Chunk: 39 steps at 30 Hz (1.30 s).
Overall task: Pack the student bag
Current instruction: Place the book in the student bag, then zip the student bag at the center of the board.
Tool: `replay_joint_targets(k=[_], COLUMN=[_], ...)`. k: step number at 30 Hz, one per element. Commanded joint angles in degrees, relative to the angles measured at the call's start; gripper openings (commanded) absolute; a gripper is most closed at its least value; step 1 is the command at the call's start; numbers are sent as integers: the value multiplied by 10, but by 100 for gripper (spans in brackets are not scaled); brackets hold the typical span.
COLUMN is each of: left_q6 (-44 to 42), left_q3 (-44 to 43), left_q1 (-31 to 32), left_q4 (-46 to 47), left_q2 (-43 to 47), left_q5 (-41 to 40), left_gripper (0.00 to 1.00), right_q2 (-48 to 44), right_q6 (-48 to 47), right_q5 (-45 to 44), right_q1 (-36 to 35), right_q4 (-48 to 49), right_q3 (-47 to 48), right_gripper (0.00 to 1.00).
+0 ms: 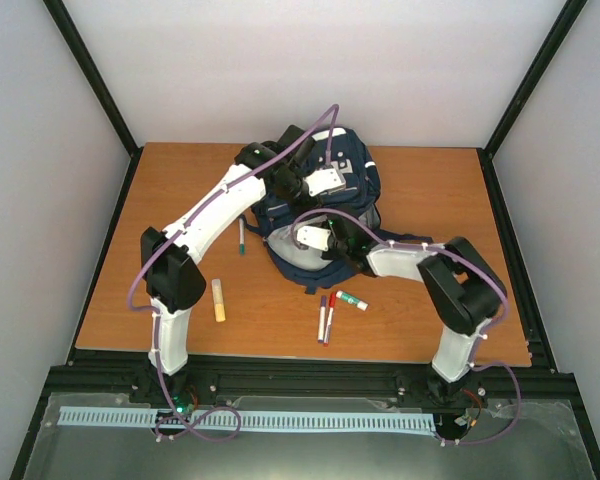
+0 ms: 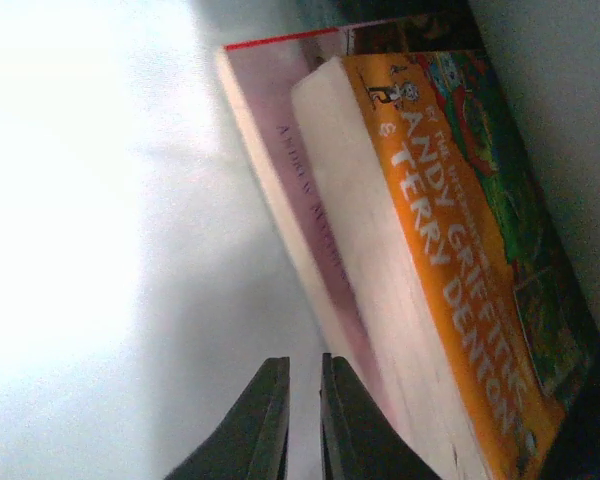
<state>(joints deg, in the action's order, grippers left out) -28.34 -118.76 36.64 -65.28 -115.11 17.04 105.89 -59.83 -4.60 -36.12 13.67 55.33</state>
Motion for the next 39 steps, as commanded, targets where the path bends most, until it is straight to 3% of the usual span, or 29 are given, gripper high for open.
replay_joint_targets(k=[1, 2, 6, 9, 11, 12, 13, 17, 22, 26, 29, 32, 34, 37, 39], left_q6=[4, 5, 3, -2, 3, 14, 29, 102, 131, 169, 207, 255, 290, 321, 301], left_q3=[-9, -9, -6, 1, 6, 8, 10, 9, 83, 176, 239, 288, 327, 388, 411], left_q1=[-3, -3, -3, -3, -3, -3, -3, -3, -12, -30, -76, -126, -152, -183, -190], left_q4=[-13, -13, -16, -23, -26, -24, -19, 3, 23, 47, 51, 63, 89, 104, 77], left_q2=[38, 39, 48, 56, 61, 66, 71, 97, 135, 185, 218, 239, 258, 264, 232], left_q5=[-3, -7, -16, -4, 1, -3, -11, -105, -239, -225, -134, -48, -52, -129, -103], left_gripper=[1, 5, 33, 54, 75, 95, 99, 100, 100, 100, 100, 100, 100, 100, 100], right_q2=[-103, -130, -229, -291, -333, -351, -369, -403, -352, -295, -262, -231, -215, -201, -195], right_q6=[47, 53, 55, 56, 66, 71, 73, 111, 224, 326, 381, 395, 407, 414, 418], right_q5=[48, 64, 149, 182, 196, 204, 210, 207, 209, 243, 275, 275, 276, 274, 255], right_q1=[-15, -18, -19, -18, -18, -18, -18, -7, 54, 107, 138, 143, 146, 153, 158], right_q4=[-95, -126, -313, -405, -448, -466, -484, -495, -430, -392, -367, -363, -361, -362, -359], right_q3=[-38, -47, -61, -69, -72, -73, -71, -57, -4, 54, 81, 106, 122, 151, 170], right_gripper=[11, 15, 29, 33, 33, 34, 35, 38, 48, 58, 71, 75, 76, 76, 76])
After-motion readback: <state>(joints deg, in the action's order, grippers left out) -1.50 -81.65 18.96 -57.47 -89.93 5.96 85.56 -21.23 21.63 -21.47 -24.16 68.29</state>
